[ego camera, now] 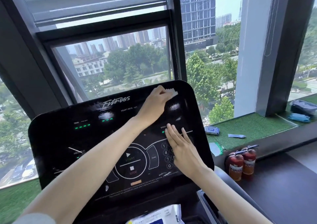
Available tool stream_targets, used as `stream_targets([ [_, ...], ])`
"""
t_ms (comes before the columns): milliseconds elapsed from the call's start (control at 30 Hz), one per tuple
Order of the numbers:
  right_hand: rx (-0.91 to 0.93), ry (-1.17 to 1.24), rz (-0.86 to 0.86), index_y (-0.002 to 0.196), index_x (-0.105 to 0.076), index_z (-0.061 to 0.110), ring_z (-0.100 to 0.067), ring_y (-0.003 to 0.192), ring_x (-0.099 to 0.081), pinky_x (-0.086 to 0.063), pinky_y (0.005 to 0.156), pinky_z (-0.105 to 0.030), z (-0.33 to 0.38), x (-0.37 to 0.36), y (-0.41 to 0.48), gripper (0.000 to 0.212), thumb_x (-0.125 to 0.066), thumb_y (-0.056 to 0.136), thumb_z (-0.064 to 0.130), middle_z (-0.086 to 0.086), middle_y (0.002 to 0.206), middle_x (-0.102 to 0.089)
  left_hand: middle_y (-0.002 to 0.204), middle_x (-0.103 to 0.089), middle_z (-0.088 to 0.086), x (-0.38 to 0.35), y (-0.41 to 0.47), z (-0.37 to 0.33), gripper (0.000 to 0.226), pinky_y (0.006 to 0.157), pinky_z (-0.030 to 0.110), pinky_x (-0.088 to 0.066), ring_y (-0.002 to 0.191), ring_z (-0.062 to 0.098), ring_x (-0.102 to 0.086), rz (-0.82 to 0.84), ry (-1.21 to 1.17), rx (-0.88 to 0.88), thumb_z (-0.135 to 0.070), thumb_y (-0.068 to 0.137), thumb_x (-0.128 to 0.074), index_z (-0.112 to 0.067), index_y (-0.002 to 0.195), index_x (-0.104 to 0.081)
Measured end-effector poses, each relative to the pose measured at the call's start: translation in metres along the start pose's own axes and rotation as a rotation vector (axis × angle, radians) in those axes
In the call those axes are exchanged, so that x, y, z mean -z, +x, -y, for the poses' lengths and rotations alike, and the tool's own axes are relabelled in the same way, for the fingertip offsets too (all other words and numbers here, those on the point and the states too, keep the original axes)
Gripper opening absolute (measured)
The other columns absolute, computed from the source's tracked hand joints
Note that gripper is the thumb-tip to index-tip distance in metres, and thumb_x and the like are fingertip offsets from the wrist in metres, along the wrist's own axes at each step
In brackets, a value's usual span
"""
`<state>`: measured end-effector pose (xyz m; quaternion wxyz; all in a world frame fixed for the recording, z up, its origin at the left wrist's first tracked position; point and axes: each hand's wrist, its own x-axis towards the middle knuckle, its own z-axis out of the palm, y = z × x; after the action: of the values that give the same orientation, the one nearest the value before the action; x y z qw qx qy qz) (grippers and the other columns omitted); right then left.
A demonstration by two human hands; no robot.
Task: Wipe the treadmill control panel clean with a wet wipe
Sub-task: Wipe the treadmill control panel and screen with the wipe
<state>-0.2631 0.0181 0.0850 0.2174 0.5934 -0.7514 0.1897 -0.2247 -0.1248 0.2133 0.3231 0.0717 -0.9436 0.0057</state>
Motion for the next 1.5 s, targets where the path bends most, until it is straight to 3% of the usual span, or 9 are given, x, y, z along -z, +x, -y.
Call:
stream_targets([
  [167,0.008,0.006,0.018,0.14,-0.033,-0.001,-0.024,0.139,-0.021,-0.016,0.111,-0.046,-0.002,0.0,0.002,0.089,-0.065,0.058,-0.001,-0.015,0.149,-0.028,0.094,-0.047,0.0,-0.006,-0.014,-0.018,0.021,0.081,0.034,-0.046,0.089,0.014,-0.045,0.384,0.004,-0.263,-0.001,0.092,-0.051,-0.007,0.104,-0.068],
  [333,0.074,0.057,-0.024,0.147,-0.013,0.003,-0.022,0.142,-0.001,0.001,0.115,-0.041,-0.008,0.006,-0.002,0.087,-0.05,0.069,-0.007,-0.01,0.155,-0.002,0.101,-0.052,0.009,-0.009,-0.003,-0.009,0.026,0.087,0.026,-0.041,0.097,0.023,-0.05,0.019,-0.013,0.002,-0.001,0.094,-0.049,-0.008,0.114,-0.064],
  [467,-0.026,0.114,-0.057,0.141,-0.033,0.0,-0.024,0.14,-0.022,-0.01,0.115,-0.038,-0.018,0.003,-0.021,0.077,-0.046,0.065,-0.006,-0.015,0.15,-0.028,0.098,-0.052,0.009,-0.02,-0.023,-0.026,0.021,0.081,0.035,-0.046,0.091,0.021,-0.049,0.343,-0.01,-0.245,0.002,0.09,-0.051,-0.003,0.105,-0.065],
  [633,-0.205,0.138,-0.067,0.13,-0.048,-0.005,-0.027,0.132,-0.039,-0.017,0.111,-0.035,-0.02,-0.004,-0.046,0.071,-0.029,0.062,0.0,-0.019,0.139,-0.045,0.102,-0.051,0.013,-0.027,-0.016,-0.018,0.027,0.09,0.027,-0.041,0.097,0.026,-0.05,0.014,-0.045,0.046,0.002,0.092,-0.05,-0.003,0.115,-0.063],
  [800,-0.261,0.127,-0.083,0.125,-0.051,-0.008,-0.03,0.128,-0.044,-0.019,0.109,-0.036,-0.021,-0.002,-0.048,0.071,-0.047,0.054,-0.008,-0.022,0.134,-0.049,0.098,-0.051,0.008,-0.042,-0.042,-0.031,0.028,0.082,0.034,-0.048,0.094,0.02,-0.049,0.347,-0.025,-0.257,0.003,0.089,-0.054,-0.01,0.112,-0.063],
  [933,-0.238,0.109,-0.051,0.123,-0.055,-0.006,-0.027,0.127,-0.046,-0.018,0.109,-0.035,-0.019,-0.005,-0.05,0.07,-0.044,0.053,-0.004,-0.019,0.131,-0.053,0.103,-0.056,0.015,-0.042,-0.028,-0.019,0.023,0.09,0.043,-0.049,0.101,0.029,-0.057,0.015,-0.145,0.067,0.007,0.089,-0.054,-0.003,0.108,-0.062],
  [1100,-0.241,0.093,-0.043,0.122,-0.055,-0.007,-0.028,0.127,-0.046,-0.018,0.11,-0.036,-0.019,-0.009,-0.048,0.068,-0.042,0.055,-0.004,-0.021,0.131,-0.053,0.101,-0.048,0.003,-0.043,-0.053,-0.035,0.044,0.083,0.029,-0.048,0.1,0.015,-0.044,0.309,-0.025,-0.25,0.011,0.084,-0.05,-0.013,0.119,-0.06],
  [1233,-0.232,0.068,-0.03,0.123,-0.054,-0.008,-0.028,0.127,-0.046,-0.016,0.109,-0.039,-0.017,-0.01,-0.047,0.067,-0.042,0.056,-0.002,-0.022,0.131,-0.052,0.099,-0.043,0.0,-0.04,-0.045,-0.024,0.038,0.089,0.026,-0.044,0.095,0.012,-0.041,0.008,-0.074,0.059,0.01,0.088,-0.051,-0.01,0.119,-0.061],
  [1500,-0.222,0.02,-0.021,0.123,-0.054,-0.007,-0.028,0.127,-0.046,-0.014,0.11,-0.038,-0.016,-0.009,-0.047,0.066,-0.046,0.057,-0.002,-0.022,0.13,-0.053,0.104,-0.048,0.004,-0.038,-0.059,-0.021,0.04,0.089,0.034,-0.048,0.1,0.016,-0.045,0.013,-0.042,0.018,0.012,0.085,-0.052,-0.009,0.119,-0.061],
])
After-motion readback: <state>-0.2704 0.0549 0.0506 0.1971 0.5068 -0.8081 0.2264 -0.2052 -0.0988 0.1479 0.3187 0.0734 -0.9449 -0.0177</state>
